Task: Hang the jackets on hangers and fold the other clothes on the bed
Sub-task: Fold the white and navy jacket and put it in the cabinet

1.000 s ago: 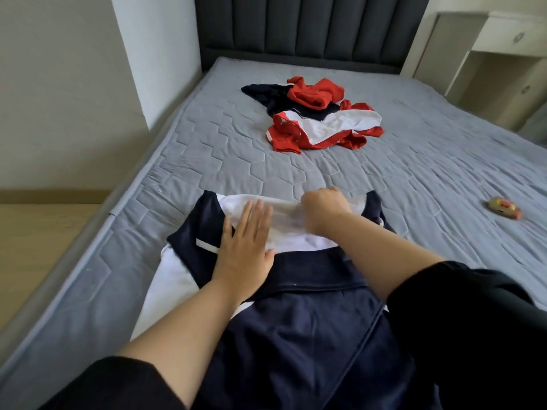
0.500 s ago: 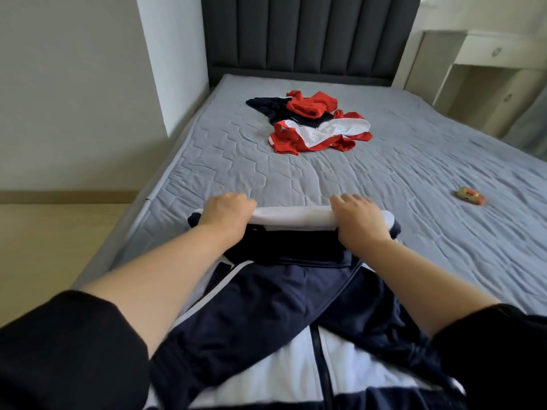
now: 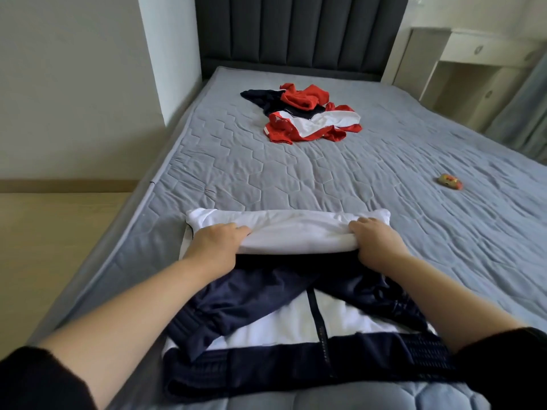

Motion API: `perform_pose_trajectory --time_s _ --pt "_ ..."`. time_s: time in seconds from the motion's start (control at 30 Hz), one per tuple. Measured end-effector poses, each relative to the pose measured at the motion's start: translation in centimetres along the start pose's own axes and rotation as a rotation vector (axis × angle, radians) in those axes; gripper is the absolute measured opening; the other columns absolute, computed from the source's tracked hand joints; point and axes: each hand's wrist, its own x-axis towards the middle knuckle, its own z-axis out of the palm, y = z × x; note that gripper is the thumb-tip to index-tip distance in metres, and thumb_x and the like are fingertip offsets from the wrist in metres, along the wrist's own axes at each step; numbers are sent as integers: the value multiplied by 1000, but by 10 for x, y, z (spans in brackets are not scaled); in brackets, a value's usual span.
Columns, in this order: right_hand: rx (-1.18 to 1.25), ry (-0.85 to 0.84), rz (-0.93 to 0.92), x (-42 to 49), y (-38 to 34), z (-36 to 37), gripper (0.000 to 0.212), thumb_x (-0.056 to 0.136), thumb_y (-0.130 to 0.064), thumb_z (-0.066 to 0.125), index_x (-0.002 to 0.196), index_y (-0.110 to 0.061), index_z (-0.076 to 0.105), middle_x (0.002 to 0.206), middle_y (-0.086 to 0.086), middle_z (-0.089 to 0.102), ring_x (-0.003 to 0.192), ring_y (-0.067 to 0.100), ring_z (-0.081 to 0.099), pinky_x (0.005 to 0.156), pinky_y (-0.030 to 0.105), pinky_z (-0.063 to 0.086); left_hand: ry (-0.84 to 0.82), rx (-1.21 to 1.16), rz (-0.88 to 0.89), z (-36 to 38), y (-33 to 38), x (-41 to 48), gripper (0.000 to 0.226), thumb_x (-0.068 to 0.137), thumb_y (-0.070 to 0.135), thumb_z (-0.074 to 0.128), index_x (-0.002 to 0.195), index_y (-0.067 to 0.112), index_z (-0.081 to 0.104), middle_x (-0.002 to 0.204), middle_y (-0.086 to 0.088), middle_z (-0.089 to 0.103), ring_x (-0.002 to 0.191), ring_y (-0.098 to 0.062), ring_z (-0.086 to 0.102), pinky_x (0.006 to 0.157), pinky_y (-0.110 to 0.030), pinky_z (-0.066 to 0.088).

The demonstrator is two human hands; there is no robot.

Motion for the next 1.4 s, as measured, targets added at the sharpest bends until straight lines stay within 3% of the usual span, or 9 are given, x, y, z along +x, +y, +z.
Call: perform_pose_trajectory --time_s 0.23,0.4,0.53,0.63,0.73,0.9,1.1,1.27,1.4 --pt "-264 -362 -11 -1 -21 0 31 95 -16 46 125 -20 53 127 1 57 117 21 53 81 31 40 -292 13 100 -6 20 -8 50 83 0 44 128 22 38 108 -6 59 89 -25 54 69 -31 40" --pt "-130 -619 18 2 -12 -11 32 91 -13 49 122 -20 54 115 0 59 95 18 53 75 25 37 -504 -77 108 -13 14 -2 43 82 4 50 121 20 43 95 0 53 82 -21 48 67 -29 37" --pt "55 -853 -27 9 -3 -21 14 90 -30 57 102 -28 50 107 -7 58 98 17 53 86 30 42 -602 -266 61 -22 15 1 34 85 46 62 107 23 52 84 9 52 82 -16 53 71 -26 42" --pt "517 -637 9 20 -15 -30 32 94 -42 54 99 -12 60 91 -2 67 81 15 61 75 29 50 -272 -586 -14 -18 22 12 36 89 58 47 96 26 63 80 8 60 80 -13 56 78 -28 44" --pt "585 -144 107 33 -36 -18 21 96 -24 50 103 -8 62 96 3 61 87 18 56 71 24 43 102 -299 -4 -10 23 32 33 90 36 57 121 23 59 114 2 60 110 -20 50 94 -35 40" --pt "230 -293 41 58 -38 13 40 90 -17 44 130 -22 45 130 3 50 122 26 41 105 41 30 -232 -167 -131 1 -12 61 72 78 57 65 138 28 39 137 -1 47 130 -24 39 106 -40 34" --pt "80 -575 64 81 -30 -5 32 95 -13 39 124 -6 51 126 12 53 98 25 50 77 27 35 -611 -186 -125 -12 -39 83 34 69 38 80 93 27 59 101 5 62 94 -17 61 87 -35 52" --pt "100 -375 100 92 -19 -19 27 98 -16 38 73 -13 49 92 10 55 74 24 50 63 26 35 -387 -146 -136 -26 -39 87 21 74 23 78 81 20 58 86 -1 62 84 -23 60 68 -26 41" --pt "116 7 218 122 -15 -37 24 90 -10 47 112 -12 57 114 12 58 100 30 52 87 36 40 14 141 -301 -49 -33 108 30 86 23 64 115 21 54 121 -10 57 115 -31 52 90 -37 40"
